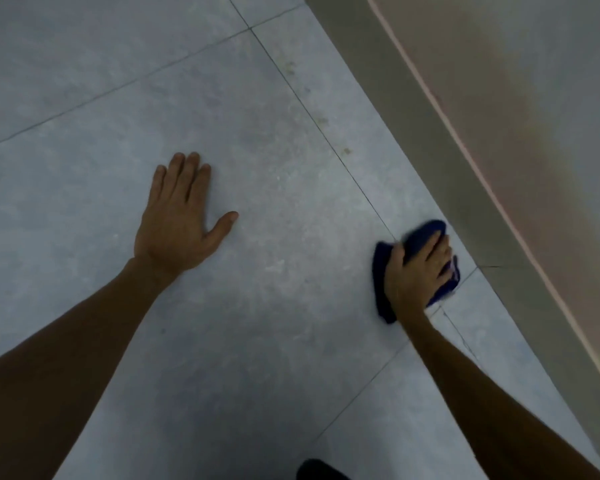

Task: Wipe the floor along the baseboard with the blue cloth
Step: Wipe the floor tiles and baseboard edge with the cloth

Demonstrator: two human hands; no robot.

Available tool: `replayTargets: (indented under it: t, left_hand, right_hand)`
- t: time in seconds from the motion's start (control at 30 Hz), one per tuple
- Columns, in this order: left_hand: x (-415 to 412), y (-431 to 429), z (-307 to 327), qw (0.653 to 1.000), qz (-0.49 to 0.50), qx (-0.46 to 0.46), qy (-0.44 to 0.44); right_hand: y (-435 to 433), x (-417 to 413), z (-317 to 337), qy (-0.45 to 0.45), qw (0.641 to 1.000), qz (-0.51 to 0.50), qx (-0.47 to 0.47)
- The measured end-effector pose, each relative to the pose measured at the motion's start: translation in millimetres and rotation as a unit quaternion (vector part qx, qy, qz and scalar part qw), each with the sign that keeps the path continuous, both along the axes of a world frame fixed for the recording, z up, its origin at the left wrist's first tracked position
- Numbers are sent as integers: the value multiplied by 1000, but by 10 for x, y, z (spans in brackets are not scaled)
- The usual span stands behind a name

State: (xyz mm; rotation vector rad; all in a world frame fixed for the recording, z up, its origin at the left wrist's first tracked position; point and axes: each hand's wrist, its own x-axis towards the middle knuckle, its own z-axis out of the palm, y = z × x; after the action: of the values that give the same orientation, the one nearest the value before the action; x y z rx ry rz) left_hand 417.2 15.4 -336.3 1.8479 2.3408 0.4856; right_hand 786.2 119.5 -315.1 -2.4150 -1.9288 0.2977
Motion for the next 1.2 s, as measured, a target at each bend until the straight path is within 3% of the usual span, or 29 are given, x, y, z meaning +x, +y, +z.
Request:
replayTargets:
  t: [0.07, 0.17, 0.27, 0.37, 0.5, 0.67, 0.83, 1.2]
  left_hand:
    - [-6, -10, -10, 1000, 1, 1, -2]
    - [-1, -4, -16, 1000, 2, 0, 6]
    - [1, -8, -10, 1000, -3, 0, 8]
    - [2, -18, 6, 1000, -8, -13, 16]
    - [9, 2, 4, 1000, -3, -17, 12]
    - [24, 0, -19, 1000, 4, -9, 15]
    - [31, -6, -14, 1000, 7, -10, 13]
    - [38, -6, 0, 1000, 24, 10, -1]
  right_hand:
    - [480, -419, -46, -2, 1000, -12, 11]
    - [583, -956, -77, 12, 985, 167, 34]
    - [-106, -608, -37, 27, 946, 324, 5]
    - [-657, 203, 19, 49, 966, 253, -4]
    - [-177, 194, -39, 60, 994, 91, 15]
    - [148, -381, -71, 166, 981, 84, 62]
    - [495, -1322, -102, 206, 972, 59, 96]
    - [1160, -2353, -151, 91, 986, 110, 87]
